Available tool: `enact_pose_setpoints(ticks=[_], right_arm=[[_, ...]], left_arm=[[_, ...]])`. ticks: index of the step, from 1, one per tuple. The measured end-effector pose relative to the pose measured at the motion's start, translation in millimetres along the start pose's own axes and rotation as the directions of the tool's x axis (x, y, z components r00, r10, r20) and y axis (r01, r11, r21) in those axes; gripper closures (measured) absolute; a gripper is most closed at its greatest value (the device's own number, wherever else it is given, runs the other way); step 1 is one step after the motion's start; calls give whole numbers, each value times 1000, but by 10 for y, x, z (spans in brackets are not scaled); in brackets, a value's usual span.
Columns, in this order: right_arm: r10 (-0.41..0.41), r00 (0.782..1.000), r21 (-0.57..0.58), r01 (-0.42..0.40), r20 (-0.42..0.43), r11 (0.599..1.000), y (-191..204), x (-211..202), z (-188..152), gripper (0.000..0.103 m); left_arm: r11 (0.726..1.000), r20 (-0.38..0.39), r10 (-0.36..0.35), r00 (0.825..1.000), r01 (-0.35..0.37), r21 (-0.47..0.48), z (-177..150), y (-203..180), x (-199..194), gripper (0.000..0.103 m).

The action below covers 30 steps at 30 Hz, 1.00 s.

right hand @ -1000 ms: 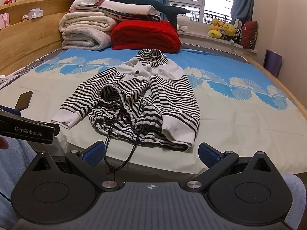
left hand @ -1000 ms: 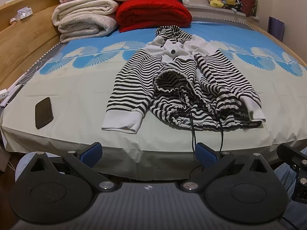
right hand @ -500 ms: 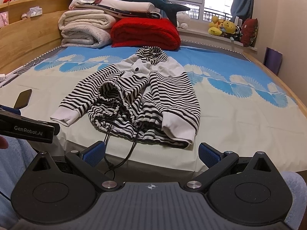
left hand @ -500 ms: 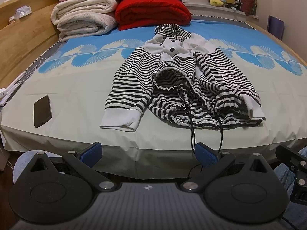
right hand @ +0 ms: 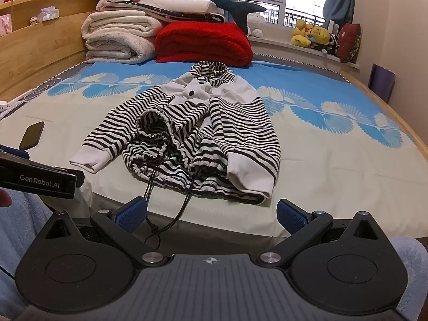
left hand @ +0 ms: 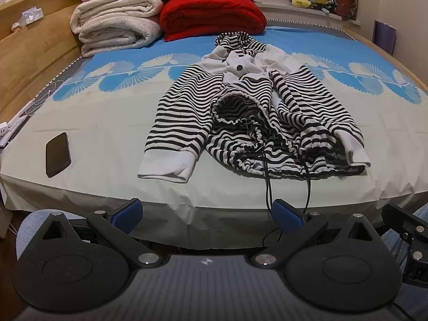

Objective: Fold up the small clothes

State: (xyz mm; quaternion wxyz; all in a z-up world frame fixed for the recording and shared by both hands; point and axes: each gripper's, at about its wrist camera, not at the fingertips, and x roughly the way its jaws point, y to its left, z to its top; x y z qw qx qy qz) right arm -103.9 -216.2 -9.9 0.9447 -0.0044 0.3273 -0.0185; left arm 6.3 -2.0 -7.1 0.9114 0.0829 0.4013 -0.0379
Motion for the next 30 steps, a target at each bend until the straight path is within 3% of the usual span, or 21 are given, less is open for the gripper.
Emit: enact_pose_setpoints(ticks=[30], right_arm=[[0,1000,-1,0,-19,1000,12,50,-14,1]], left_arm=[[1000,-11,-3,1000,3,-2,-1,6,41,0]])
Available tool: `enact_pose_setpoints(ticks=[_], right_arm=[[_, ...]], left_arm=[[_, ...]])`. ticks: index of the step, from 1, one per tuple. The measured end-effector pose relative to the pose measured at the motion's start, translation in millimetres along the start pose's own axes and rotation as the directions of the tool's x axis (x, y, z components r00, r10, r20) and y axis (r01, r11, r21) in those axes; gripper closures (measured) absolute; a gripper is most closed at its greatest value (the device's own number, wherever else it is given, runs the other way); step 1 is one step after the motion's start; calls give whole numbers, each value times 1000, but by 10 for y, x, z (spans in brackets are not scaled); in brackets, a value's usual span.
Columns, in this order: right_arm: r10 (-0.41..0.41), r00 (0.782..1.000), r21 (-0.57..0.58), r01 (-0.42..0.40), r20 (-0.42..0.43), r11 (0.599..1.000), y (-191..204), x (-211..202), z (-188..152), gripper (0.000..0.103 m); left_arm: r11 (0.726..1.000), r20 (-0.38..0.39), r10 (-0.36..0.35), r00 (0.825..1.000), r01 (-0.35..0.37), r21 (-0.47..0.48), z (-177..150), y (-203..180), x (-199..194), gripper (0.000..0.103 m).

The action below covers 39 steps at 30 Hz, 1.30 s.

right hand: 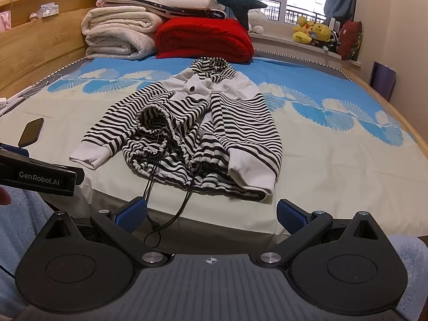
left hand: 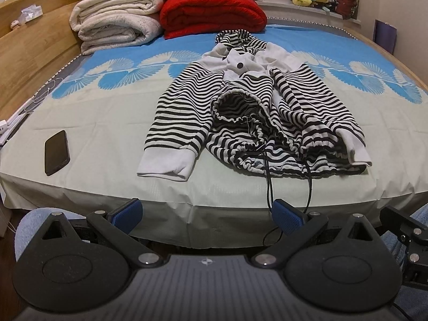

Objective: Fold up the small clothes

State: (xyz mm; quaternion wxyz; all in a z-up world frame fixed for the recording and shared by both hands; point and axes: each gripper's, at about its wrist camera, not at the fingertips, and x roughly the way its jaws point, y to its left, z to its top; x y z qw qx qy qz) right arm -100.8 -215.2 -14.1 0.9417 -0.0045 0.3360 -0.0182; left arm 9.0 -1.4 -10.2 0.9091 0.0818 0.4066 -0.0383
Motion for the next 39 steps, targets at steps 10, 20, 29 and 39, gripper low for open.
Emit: enact_pose_setpoints(ticks=[10,20,29,39], right_arm=[[-40,998,28,41,-55,999,-354,517,311,1],[-21,960,361,125,-278,924,-1432,2322,812,1],[-19,962,223,83,-274,971,-1848,2731,1506,103],[-713,696,106,718,-88,688,-3310,2830,2299,45]], left_arm=[[991,-5,91,996,-91,-102,428,541,496,0],[964,-197,109,974,-153,-220,1030,1239,1871,0],[970,-309,-11,951,-65,-234,1282,1286,2666,1],[993,-263,24,965,-53,-104,1574,1044,2854,96]])
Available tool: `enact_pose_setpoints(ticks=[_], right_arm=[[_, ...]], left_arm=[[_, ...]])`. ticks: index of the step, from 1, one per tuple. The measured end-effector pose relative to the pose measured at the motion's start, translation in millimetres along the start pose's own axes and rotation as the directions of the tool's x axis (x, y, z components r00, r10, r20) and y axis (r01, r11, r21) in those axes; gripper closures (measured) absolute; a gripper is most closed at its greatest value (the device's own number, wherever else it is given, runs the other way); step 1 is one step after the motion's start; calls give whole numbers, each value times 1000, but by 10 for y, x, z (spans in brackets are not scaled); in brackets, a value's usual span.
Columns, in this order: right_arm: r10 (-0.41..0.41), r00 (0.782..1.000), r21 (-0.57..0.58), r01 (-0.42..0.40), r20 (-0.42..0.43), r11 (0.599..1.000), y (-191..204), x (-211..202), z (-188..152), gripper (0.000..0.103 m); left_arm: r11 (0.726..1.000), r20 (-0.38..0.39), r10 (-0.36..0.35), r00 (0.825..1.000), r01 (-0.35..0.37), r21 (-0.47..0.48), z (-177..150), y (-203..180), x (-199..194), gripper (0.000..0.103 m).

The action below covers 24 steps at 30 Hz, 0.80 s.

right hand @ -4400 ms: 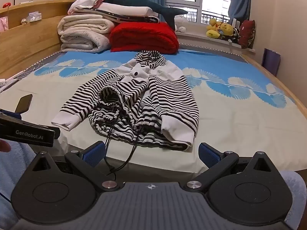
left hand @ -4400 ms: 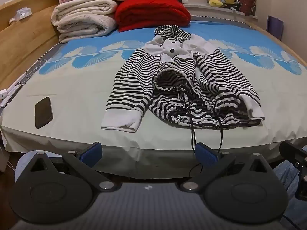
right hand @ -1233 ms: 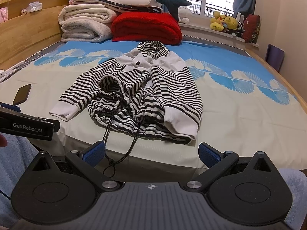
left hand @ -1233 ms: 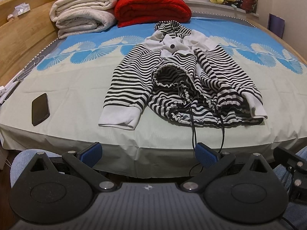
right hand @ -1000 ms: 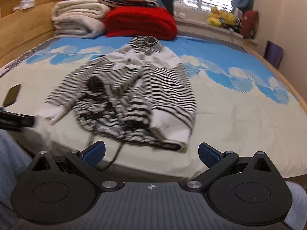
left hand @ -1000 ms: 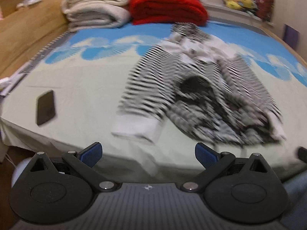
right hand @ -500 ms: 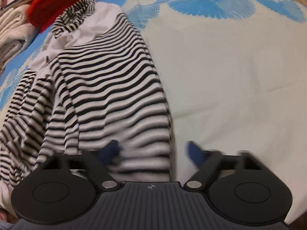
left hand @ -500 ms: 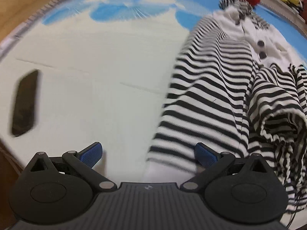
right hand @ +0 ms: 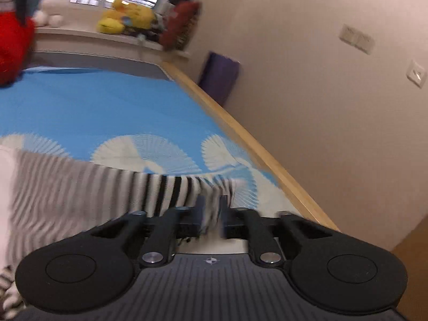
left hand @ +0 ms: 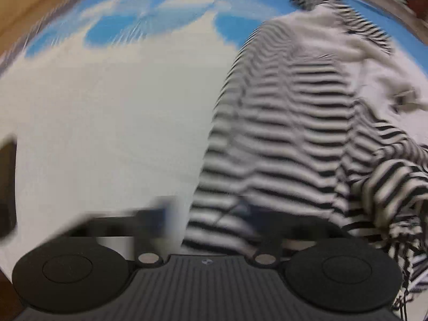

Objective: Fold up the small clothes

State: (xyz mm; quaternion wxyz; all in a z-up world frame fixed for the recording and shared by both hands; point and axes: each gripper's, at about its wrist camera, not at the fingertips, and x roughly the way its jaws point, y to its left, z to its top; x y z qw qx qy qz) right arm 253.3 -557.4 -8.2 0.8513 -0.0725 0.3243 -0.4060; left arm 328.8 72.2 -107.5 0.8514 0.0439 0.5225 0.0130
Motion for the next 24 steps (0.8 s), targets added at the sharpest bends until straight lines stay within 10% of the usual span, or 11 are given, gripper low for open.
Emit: enact_pose_setpoints(ticks=[2,4,8,10,12,13,17,24], right_arm=[[67,998,-25,-67,14,997,162,-181,-288,23],[192,981,-38,-191,19,981,321,-427,-611,23],[352,935,-8,-352,37,936,552,-938,-1200,24],[420,908,-35,-419,10,907,632,-1127,-1351,25],[478,878,-57,-477,-4,877,663,-1224,-1393,24],[478,878,-54,-477,1,877,639,-1262,-1415,24],[479,878,4,-479,-27,878,515,-1268,-1441,26],[609,782,-114,-622,-133,774,611,-1629,-1928,40]], left_arm=[[997,17,75,997,-76,22,179,15,-7,98],[977,69,208,976,-211,41,483,142,48,99],[872,159,487,859,-489,-27,1250,636,205,98],[841,152,538,829,-513,-172,1625,952,173,80],[837,113,505,856,-454,-305,1772,1119,87,20],[852,124,463,878,-402,-335,1761,1119,19,11],[936,233,339,912,-300,-186,1365,690,-203,4],[992,246,-22,969,-8,122,-114,-366,-712,3]])
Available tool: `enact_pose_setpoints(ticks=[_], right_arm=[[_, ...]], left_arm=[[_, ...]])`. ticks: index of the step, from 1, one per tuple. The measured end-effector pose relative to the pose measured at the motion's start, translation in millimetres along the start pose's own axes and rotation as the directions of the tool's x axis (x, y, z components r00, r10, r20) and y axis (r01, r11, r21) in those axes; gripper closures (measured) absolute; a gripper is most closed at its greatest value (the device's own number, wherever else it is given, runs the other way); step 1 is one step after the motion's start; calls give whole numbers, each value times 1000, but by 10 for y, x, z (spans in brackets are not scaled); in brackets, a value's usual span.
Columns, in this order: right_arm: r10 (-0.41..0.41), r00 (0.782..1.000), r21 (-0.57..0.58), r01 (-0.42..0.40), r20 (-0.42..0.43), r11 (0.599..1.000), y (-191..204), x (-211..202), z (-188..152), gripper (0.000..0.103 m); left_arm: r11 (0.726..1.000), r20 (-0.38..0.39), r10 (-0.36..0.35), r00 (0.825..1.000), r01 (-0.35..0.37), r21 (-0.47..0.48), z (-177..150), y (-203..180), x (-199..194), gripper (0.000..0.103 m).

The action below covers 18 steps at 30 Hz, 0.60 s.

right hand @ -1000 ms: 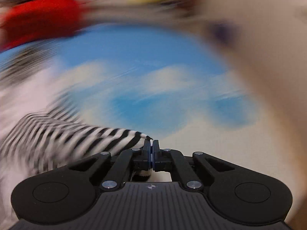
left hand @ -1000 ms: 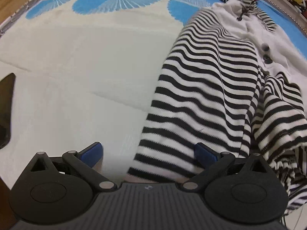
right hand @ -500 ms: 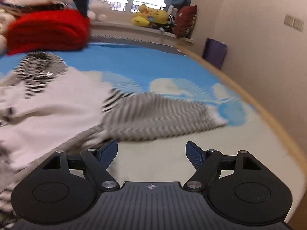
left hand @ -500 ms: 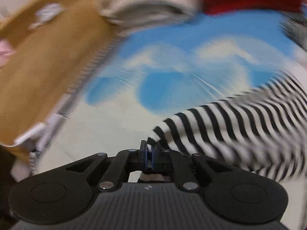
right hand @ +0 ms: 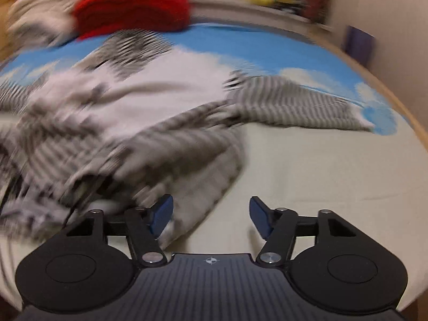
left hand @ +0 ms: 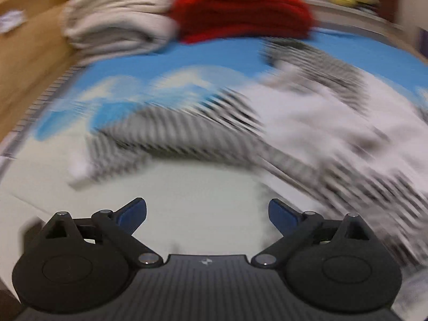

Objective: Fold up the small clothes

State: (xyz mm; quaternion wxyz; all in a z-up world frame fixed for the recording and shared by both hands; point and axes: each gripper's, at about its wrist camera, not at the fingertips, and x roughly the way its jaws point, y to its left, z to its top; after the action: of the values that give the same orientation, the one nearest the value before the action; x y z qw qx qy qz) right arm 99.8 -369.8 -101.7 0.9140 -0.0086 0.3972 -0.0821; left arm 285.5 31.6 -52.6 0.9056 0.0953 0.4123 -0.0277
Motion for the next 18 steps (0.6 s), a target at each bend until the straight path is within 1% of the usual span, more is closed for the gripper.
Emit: enact_pose_setpoints(ticks=[1,2,4,5,6,7,8,9,10,11,12,13,15,16,17,18], right_arm=[[16,1000,-49,-16,0,999,96,9,-29,40],[20,1000,-101,-19,6,995,198,35,-52,41],[-15,999,-186,25,50,982,381,108,-52,41],[-35,997,-219,51,76,974,455,161,-33,41],[-56,993,-257,80,100,963,528,218,-14,41],[-71,991,-299,102,111,949,585,278,-3,43],[-86,991,-328,117,106,937,599,310,-1,81],[-101,992,-338,123,81,933,591,315,15,96],[-112,992,-293,122,49,948,532,253,58,96],[-100,994,-221,106,39,969,411,120,117,96],[-67,997,-140,73,46,988,280,-54,158,96],[-35,997,-75,40,71,996,149,-238,178,96],[-3,992,17,1,129,1000,-118,-577,149,96],[-10,988,50,2,153,999,-236,-681,118,96],[-30,986,92,15,162,996,-361,-742,78,96],[-45,988,134,25,146,991,-480,-748,40,96]], left_arm=[[998,-14,-52,999,52,21,-174,-159,-80,3],[996,-27,-84,996,85,33,-296,-277,-105,3],[989,-53,-139,989,141,35,-526,-509,-152,3],[987,-79,-159,984,161,24,-629,-601,-158,3],[984,-95,-178,979,180,13,-690,-682,-147,3],[980,-102,-197,975,199,3,-755,-743,-167,3],[979,-108,-205,973,205,-5,-782,-788,-153,3],[977,-110,-212,971,212,-11,-775,-805,-170,3],[973,-107,-232,967,233,-12,-779,-824,-182,3],[966,-107,-257,960,258,-8,-783,-869,-205,3],[961,-111,-273,955,275,0,-780,-915,-215,3],[958,-116,-284,952,288,15,-771,-984,-214,3],[954,-141,-287,948,297,54,-672,-1103,-166,3],[952,-156,-286,946,298,63,-643,-1185,-126,3],[949,-169,-298,939,311,56,-613,-1249,-82,2],[947,-186,-306,934,319,41,-569,-1309,-27,2]])
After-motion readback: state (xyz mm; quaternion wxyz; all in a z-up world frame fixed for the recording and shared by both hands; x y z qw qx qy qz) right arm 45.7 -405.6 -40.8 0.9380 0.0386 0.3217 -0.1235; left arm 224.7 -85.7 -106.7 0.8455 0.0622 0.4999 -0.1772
